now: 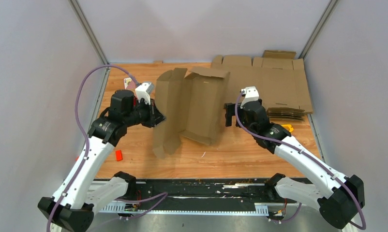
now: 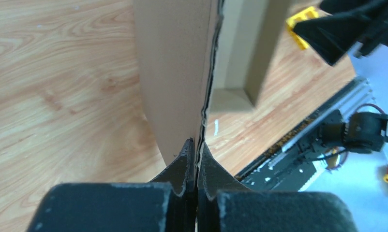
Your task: Fold the paper box
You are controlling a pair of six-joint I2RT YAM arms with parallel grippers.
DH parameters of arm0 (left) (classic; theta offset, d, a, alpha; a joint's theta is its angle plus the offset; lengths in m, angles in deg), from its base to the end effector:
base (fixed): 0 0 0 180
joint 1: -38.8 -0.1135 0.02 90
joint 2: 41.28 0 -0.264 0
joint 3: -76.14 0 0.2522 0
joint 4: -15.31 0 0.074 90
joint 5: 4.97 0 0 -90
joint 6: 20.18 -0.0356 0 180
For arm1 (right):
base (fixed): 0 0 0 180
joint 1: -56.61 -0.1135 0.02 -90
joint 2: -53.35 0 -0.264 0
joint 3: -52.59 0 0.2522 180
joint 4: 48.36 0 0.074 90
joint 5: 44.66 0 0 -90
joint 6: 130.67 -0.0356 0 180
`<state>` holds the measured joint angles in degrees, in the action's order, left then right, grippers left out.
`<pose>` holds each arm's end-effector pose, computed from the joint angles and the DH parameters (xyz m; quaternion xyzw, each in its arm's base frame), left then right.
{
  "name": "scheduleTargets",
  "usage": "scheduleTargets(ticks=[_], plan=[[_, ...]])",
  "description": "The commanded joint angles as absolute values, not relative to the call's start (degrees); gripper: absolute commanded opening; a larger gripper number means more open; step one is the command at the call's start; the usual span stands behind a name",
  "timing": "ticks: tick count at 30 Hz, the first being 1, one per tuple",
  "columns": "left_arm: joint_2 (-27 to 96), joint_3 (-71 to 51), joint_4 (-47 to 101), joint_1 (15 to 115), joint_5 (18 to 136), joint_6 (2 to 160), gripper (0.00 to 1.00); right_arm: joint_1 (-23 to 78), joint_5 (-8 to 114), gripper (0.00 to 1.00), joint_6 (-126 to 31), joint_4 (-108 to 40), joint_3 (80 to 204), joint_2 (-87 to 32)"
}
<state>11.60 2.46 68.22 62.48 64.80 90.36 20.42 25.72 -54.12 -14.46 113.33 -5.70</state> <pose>0.1667 -0.0865 0.3565 0.1086 0.8588 -0.3217 0.3836 0.1905 0.1246 0.2900 -0.0894 0.8620 0.0645 0.4948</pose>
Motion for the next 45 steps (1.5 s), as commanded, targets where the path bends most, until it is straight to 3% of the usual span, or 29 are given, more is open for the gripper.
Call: scheduleTargets(ticks=[1,9,15,23,34,41,45], plan=[[19.09,1.98,81.41,58.24,63.86,84.3,0.0,20.71,27.4,1.0,-56.0,-11.24,115.9,-4.56],[37.03,-7.74,90.37,61.48,72.94,75.83,0.0,20.69,31.41,0.99,-56.67,-10.53,116.14,-5.51],[44.05,-17.81,95.94,70.65,76.64,69.99,0.02,20.8,31.6,0.99,-55.74,-12.03,116.06,-6.63],[51.95,-27.67,99.01,73.71,83.48,66.88,0.02,20.92,31.76,0.97,-54.78,-11.61,116.87,-9.83],[52.85,-40.56,106.77,75.28,86.54,67.46,0.05,20.89,27.54,0.97,-56.49,-12.7,110.65,6.71],[54.69,-45.56,109.58,77.37,90.46,66.31,0.08,20.92,28.86,0.97,-55.61,-10.58,113.73,5.87],[56.22,-47.64,108.44,77.38,88.33,63.24,0.19,20.91,30.5,0.98,-53.1,-10.1,113.7,3.08]])
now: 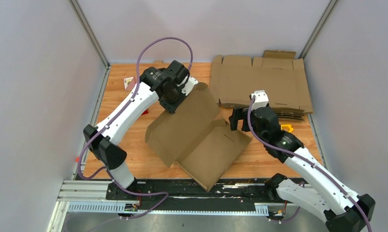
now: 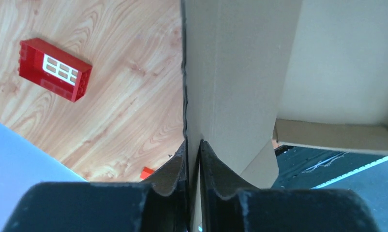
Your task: Fold the paper box
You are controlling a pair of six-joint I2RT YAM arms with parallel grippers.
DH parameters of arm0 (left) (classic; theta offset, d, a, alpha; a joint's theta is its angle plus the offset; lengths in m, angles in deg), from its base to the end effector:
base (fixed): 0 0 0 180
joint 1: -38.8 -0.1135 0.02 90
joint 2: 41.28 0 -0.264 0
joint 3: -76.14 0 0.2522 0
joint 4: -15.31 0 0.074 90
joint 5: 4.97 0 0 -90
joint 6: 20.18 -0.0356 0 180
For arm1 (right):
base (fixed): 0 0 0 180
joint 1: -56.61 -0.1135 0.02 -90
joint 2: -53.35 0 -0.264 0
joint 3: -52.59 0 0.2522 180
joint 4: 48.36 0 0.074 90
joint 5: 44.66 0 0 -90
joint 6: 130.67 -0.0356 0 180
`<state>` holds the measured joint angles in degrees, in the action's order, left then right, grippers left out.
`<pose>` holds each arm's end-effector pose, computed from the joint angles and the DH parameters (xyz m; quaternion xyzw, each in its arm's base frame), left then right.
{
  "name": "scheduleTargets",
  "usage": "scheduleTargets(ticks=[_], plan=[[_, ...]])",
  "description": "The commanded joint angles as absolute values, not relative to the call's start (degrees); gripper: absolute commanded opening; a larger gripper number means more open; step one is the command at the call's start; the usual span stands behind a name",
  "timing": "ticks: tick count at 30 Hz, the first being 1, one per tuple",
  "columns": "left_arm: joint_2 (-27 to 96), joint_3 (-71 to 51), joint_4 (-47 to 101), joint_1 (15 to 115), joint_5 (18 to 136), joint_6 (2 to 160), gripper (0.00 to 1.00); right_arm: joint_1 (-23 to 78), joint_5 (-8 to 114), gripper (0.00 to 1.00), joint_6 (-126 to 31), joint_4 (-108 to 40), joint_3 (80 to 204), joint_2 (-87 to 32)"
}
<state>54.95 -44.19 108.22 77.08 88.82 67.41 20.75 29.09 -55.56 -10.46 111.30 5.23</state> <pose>0.2514 -0.1954 0.3768 0.3359 0.9232 -0.0257 0.1848 0.1580 0.1019 0.3068 -0.0816 0.8447 0.1116 0.5170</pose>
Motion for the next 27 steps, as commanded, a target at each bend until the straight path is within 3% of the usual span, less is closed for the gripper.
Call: scheduleTargets(ticks=[1,6,7,9,10,17,22,25,27], plan=[[56.81,-46.79,107.52,77.38,88.93,62.28,0.25,20.88,29.42,0.98,-53.45,-8.03,114.57,1.48],[62.69,-54.47,109.71,77.31,94.41,64.65,0.45,20.88,28.03,0.98,-53.97,-6.36,115.78,-2.98],[62.65,-56.5,109.87,77.29,94.41,65.86,0.53,20.92,28.26,0.98,-54.14,-6.39,115.57,-3.33],[60.21,-57.23,108.18,77.32,93.97,67.4,0.93,20.92,29.01,0.98,-54.21,-6.35,115.0,-4.79],[57.96,-55.94,106.47,77.34,95.47,68.63,0.99,20.92,28.82,0.98,-54.43,-5.98,115.04,-5.88],[35.43,-34.75,94.05,77.29,104.76,79.14,1.0,21.16,27.47,0.93,-55.6,-8.04,115.04,-14.05],[14.7,-1.09,72.6,77.3,83.79,91.64,1.0,22.13,28.24,0.89,-54.18,-9.96,115.18,-19.57],[11.73,8.72,68.17,78.72,75.49,100.66,0.91,22.23,26.48,0.81,-53.4,-9.28,116.71,-22.16],[10.16,12.93,67.02,82.77,78.2,104.19,0.89,22.18,26.32,0.78,-53.21,-9.32,117.16,-23.82]])
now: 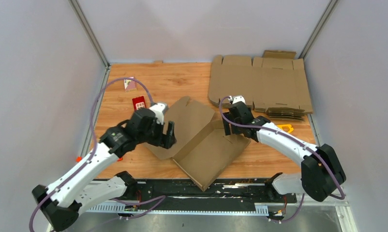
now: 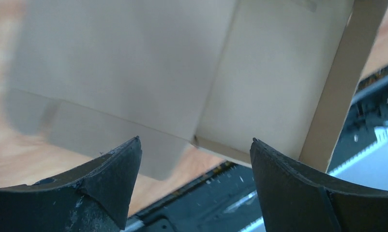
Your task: Fold the paper box
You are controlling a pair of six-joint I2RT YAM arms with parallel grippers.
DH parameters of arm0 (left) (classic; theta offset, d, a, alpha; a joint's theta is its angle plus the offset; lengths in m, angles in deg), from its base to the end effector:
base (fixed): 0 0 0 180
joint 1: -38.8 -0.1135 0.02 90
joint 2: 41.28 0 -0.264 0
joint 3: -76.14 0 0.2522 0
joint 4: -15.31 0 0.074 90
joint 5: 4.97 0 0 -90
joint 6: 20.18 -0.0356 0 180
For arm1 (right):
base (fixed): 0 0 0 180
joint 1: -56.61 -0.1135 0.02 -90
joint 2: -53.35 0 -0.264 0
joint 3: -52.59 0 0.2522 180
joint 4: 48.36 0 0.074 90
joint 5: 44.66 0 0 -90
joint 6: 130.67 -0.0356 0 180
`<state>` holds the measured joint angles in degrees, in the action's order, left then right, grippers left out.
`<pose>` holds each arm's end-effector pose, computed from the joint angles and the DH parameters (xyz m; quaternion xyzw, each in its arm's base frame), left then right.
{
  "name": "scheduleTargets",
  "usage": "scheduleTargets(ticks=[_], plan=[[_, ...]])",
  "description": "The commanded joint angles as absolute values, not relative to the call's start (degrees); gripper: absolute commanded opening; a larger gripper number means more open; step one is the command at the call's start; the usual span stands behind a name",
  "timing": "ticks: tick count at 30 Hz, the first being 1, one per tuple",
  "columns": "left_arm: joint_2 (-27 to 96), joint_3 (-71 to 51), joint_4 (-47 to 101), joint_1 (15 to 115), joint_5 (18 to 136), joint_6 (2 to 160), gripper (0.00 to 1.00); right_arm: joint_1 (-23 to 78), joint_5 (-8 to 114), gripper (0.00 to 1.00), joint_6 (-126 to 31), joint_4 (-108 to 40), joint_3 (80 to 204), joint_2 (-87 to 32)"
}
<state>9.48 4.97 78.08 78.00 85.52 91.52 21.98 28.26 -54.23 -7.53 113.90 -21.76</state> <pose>0.1322 -0.1074 0.3321 0.1375 0.9044 -0.2013 0.3501 0.2196 0.1389 0.2204 -0.1279 0.9345 -0.0065 0.3320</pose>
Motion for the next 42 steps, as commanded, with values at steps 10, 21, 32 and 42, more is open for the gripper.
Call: scheduleTargets(ticks=[10,21,32,42], plan=[[4.65,23.11,63.33,89.75,86.79,121.66,0.93,22.12,28.41,0.56,-51.83,-8.99,118.36,-27.37],[0.92,33.73,65.02,105.79,101.7,154.64,1.0,22.15,29.12,0.46,-51.95,-11.11,115.31,-24.37],[8.53,32.91,62.3,110.7,110.79,158.17,0.6,21.31,28.94,0.56,-51.67,-11.08,115.01,-26.77],[9.31,31.67,61.09,109.21,119.71,151.52,0.0,19.81,25.78,0.03,-52.71,-10.15,115.31,-26.17]])
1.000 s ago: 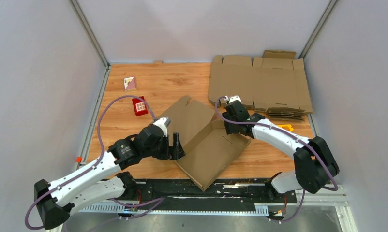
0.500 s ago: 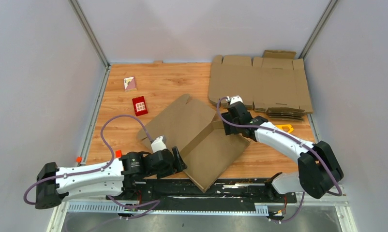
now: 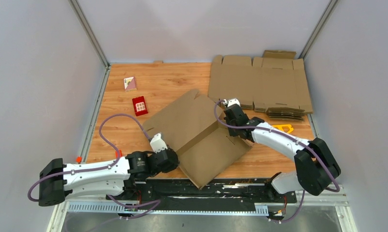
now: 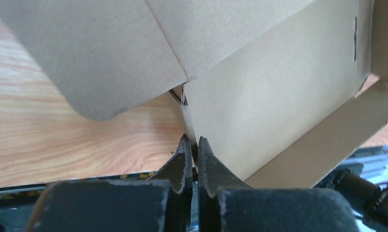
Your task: Fold the paper box
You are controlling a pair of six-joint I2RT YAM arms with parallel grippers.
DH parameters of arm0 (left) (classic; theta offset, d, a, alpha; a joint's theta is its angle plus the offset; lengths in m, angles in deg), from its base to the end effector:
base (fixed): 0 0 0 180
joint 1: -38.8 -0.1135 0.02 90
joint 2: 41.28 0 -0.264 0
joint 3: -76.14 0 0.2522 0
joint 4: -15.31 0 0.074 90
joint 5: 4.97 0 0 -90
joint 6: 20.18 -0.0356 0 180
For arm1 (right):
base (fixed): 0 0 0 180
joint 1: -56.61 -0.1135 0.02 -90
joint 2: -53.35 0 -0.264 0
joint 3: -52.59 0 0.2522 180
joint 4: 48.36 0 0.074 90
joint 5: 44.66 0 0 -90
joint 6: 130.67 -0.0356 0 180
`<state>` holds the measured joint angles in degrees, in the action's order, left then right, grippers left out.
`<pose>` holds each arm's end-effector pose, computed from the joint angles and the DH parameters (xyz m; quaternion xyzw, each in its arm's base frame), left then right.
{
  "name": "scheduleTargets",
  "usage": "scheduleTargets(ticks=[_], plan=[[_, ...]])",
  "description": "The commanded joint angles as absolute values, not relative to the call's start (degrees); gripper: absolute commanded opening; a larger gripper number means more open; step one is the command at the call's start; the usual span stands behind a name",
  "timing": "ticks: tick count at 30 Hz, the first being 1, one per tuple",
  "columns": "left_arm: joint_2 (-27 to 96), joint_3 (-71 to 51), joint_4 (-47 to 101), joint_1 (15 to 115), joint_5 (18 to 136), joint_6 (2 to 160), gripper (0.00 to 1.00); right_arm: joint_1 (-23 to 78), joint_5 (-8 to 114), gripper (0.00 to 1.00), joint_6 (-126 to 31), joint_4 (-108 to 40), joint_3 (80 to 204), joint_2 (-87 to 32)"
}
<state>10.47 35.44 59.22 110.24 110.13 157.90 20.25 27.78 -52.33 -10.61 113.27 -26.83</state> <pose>0.0669 -0.1517 0.1855 -0.1994 0.9116 -0.2523 0.2561 0.2247 0.1521 0.1987 -0.1608 0.9355 -0.0204 0.3141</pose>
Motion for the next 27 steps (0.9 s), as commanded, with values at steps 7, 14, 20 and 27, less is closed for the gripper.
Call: scheduleTargets(ticks=[7,14,20,27], plan=[[9.08,27.16,61.97,98.29,114.83,126.54,0.0,19.85,32.36,0.0,-58.7,-8.2,114.3,-20.52],[14.43,24.36,61.95,88.22,108.24,112.66,0.0,20.03,32.38,0.0,-63.98,-6.21,115.03,-19.4],[20.05,25.58,51.39,83.76,98.4,105.45,0.0,21.42,28.55,0.14,-63.16,-2.08,115.22,-17.93],[29.21,19.4,53.48,83.53,96.26,96.57,0.0,21.38,32.3,0.8,-60.21,2.21,113.67,-12.17]])
